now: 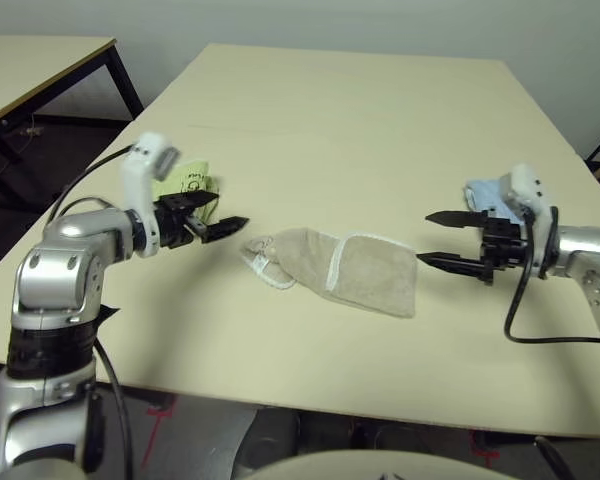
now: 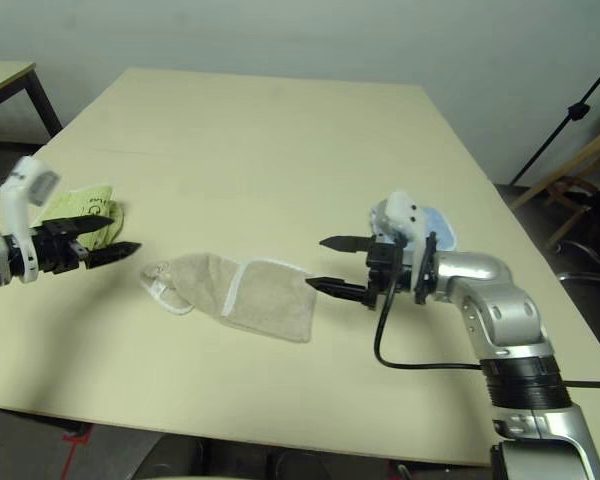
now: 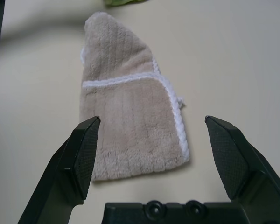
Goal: Fold the towel and set it aside.
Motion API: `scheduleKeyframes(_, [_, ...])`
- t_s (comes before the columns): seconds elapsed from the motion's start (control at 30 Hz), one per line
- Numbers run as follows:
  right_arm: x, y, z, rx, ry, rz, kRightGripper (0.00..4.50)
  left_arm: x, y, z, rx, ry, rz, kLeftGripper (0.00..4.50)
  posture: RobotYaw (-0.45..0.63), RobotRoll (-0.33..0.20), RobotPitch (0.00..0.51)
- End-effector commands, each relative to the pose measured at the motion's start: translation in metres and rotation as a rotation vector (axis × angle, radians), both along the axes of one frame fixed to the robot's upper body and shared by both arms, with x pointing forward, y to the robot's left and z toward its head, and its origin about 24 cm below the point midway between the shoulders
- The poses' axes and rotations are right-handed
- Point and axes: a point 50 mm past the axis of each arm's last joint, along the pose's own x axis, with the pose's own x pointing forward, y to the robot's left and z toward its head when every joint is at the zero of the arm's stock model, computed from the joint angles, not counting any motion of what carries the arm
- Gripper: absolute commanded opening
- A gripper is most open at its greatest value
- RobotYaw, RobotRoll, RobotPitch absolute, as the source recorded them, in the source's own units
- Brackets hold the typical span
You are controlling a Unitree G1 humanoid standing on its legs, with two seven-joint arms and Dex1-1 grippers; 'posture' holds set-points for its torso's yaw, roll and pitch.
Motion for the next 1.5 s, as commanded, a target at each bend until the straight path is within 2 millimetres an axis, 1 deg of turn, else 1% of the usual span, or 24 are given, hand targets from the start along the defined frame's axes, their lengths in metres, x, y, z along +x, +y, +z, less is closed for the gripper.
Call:
scheduleKeyframes(0.03, [-0.003, -0.013, 0.006, -0.021, -0.012, 0.003, 4.5, -0.017, -0.016, -0.026, -0.149, 0.12, 0.065, 4.48, 0.18, 0.0, 0.069])
scheduleKeyframes(0.13, [-0.005, -0.019, 0.011, -0.039, -0.015, 0.008, 4.5, -0.02, -0.031, -0.043, -0.288, 0.147, 0.188, 4.48, 0.17, 0.0, 0.073])
scheduleKeyframes(0.23, [-0.009, -0.024, 0.016, -0.059, -0.011, 0.021, 4.5, -0.016, -0.046, -0.053, -0.425, 0.195, 0.348, 4.48, 0.17, 0.0, 0.078])
scheduleKeyframes(0.27, [-0.011, -0.025, 0.016, -0.062, -0.003, 0.027, 4.5, -0.015, -0.048, -0.056, -0.452, 0.221, 0.409, 4.48, 0.16, 0.0, 0.079])
scheduleKeyframes(0.37, [-0.018, -0.028, 0.016, -0.071, 0.017, 0.043, 4.5, -0.009, -0.049, -0.059, -0.527, 0.278, 0.548, 4.48, 0.15, 0.0, 0.082])
scheduleKeyframes(0.43, [-0.024, -0.031, 0.016, -0.072, 0.033, 0.042, 4.5, -0.004, -0.053, -0.055, -0.583, 0.289, 0.573, 4.48, 0.14, 0.0, 0.082])
scheduleKeyframes(0.53, [-0.033, -0.034, 0.015, -0.077, 0.064, 0.039, 4.5, -0.001, -0.06, -0.053, -0.632, 0.305, 0.566, 4.48, 0.13, 0.0, 0.083])
scheduleKeyframes(0.6, [-0.037, -0.035, 0.016, -0.082, 0.073, 0.041, 4.5, -0.004, -0.063, -0.054, -0.619, 0.307, 0.529, 4.48, 0.12, 0.0, 0.083])
scheduleKeyframes(0.7, [-0.04, -0.034, 0.018, -0.089, 0.069, 0.042, 4.5, -0.011, -0.066, -0.053, -0.595, 0.273, 0.409, 4.48, 0.12, 0.0, 0.084])
scheduleKeyframes(0.8, [-0.039, -0.03, 0.018, -0.086, 0.068, 0.044, 4.5, -0.012, -0.065, -0.045, -0.57, 0.237, 0.306, 4.48, 0.12, 0.0, 0.083])
scheduleKeyframes(0.87, [-0.038, -0.027, 0.018, -0.082, 0.068, 0.046, 4.5, -0.012, -0.067, -0.04, -0.584, 0.227, 0.265, 4.48, 0.12, 0.0, 0.082])
scheduleKeyframes(0.9, [-0.038, -0.026, 0.017, -0.08, 0.071, 0.049, 4.5, -0.013, -0.069, -0.037, -0.561, 0.215, 0.211, 4.48, 0.12, 0.0, 0.082])
scheduleKeyframes(1.0, [-0.036, -0.025, 0.016, -0.079, 0.074, 0.052, 4.5, -0.025, -0.073, -0.037, -0.494, 0.231, 0.084, 4.48, 0.13, 0.0, 0.085])
scheduleKeyframes(1.13, [-0.034, -0.025, 0.016, -0.084, 0.073, 0.055, 4.5, -0.035, -0.065, -0.034, -0.477, 0.299, 0.069, 4.48, 0.13, 0.0, 0.085])
scheduleKeyframes(1.23, [-0.033, -0.025, 0.017, -0.086, 0.072, 0.059, 4.5, -0.036, -0.059, -0.029, -0.474, 0.35, 0.106, 4.48, 0.13, 0.0, 0.085])
scheduleKeyframes(1.37, [-0.031, -0.024, 0.016, -0.085, 0.07, 0.064, 4.5, -0.035, -0.055, -0.03, -0.454, 0.371, 0.161, 4.48, 0.15, 0.0, 0.078])
scheduleKeyframes(1.43, [-0.03, -0.023, 0.016, -0.085, 0.069, 0.066, 4.5, -0.035, -0.054, -0.03, -0.448, 0.376, 0.172, 4.48, 0.15, 0.0, 0.078])
scheduleKeyframes(1.5, [-0.029, -0.021, 0.016, -0.083, 0.066, 0.067, 4.5, -0.033, -0.058, -0.032, -0.449, 0.39, 0.169, 4.48, 0.15, 0.0, 0.078])
